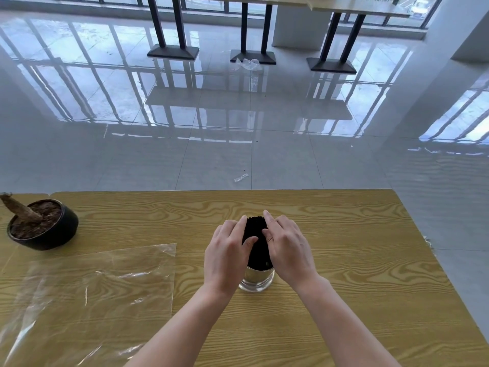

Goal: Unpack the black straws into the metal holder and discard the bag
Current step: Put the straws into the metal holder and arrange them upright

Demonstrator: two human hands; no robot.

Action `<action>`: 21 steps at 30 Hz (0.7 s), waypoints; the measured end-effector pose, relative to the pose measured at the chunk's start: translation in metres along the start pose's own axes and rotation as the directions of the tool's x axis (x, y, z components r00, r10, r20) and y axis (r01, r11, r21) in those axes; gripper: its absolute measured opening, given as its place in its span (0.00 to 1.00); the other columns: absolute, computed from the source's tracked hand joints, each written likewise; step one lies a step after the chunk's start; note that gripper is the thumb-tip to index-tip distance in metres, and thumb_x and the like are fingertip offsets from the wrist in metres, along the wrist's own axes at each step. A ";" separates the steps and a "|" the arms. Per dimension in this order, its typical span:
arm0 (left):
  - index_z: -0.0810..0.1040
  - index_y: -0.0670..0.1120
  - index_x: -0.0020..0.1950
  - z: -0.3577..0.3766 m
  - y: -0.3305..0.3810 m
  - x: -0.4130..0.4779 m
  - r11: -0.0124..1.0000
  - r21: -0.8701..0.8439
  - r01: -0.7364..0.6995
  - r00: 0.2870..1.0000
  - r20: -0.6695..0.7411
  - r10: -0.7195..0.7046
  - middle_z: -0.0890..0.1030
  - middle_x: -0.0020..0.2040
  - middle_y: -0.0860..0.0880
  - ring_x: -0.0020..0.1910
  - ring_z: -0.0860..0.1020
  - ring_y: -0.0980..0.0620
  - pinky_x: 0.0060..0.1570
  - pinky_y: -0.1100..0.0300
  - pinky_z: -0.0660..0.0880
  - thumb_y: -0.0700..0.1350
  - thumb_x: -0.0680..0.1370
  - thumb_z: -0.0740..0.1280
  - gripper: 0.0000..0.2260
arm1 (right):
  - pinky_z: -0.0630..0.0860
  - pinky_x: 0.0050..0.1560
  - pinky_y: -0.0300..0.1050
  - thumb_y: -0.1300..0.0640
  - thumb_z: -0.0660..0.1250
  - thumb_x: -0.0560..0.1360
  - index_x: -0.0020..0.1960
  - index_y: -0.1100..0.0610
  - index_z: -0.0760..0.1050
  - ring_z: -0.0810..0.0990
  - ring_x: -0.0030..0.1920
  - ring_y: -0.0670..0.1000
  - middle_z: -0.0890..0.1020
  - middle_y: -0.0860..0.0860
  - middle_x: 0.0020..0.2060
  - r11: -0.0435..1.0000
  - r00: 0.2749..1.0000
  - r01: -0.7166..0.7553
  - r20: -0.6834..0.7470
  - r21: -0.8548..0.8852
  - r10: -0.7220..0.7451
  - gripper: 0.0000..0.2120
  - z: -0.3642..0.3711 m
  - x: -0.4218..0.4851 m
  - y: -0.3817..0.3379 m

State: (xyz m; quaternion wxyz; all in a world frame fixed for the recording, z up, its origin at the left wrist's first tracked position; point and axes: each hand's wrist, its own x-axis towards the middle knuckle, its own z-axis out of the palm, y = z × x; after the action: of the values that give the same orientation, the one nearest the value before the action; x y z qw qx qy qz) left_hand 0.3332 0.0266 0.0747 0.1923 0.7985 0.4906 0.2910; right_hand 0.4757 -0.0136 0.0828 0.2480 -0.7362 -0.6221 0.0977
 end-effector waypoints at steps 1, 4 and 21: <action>0.77 0.41 0.68 -0.001 0.001 0.001 1.000 0.000 0.009 1.000 0.005 -0.009 0.81 0.51 0.48 0.51 0.80 0.47 0.43 0.57 0.78 0.45 0.76 0.74 0.22 | 0.77 0.50 0.45 0.56 0.61 0.83 0.76 0.59 0.67 0.77 0.55 0.54 0.79 0.52 0.52 1.000 1.000 0.000 0.007 -0.004 0.000 0.22 0.000 0.001 0.000; 0.76 0.43 0.68 -0.003 -0.002 0.001 0.999 -0.023 0.037 0.999 0.006 -0.037 0.80 0.51 0.49 0.48 0.79 0.48 0.41 0.58 0.76 0.46 0.76 0.74 0.22 | 0.76 0.53 0.44 0.56 0.60 0.83 0.78 0.59 0.64 0.76 0.57 0.53 0.79 0.51 0.54 1.000 1.000 0.005 0.014 0.007 -0.005 0.24 -0.001 -0.001 0.000; 0.84 0.46 0.46 -0.002 -0.013 0.002 0.934 -0.279 0.223 0.960 -0.102 -0.260 0.81 0.38 0.54 0.37 0.78 0.56 0.41 0.51 0.78 0.46 0.73 0.76 0.06 | 0.71 0.47 0.40 0.52 0.67 0.80 0.70 0.59 0.74 0.79 0.48 0.49 0.80 0.47 0.44 0.986 0.989 -0.105 -0.091 0.130 0.117 0.21 -0.003 0.004 0.003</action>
State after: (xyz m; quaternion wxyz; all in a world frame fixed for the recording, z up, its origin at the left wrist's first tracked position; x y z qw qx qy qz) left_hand 0.3239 0.0343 0.0685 0.2973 0.6771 0.5541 0.3823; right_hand 0.4804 -0.0111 0.0842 0.3182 -0.7566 -0.5597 0.1137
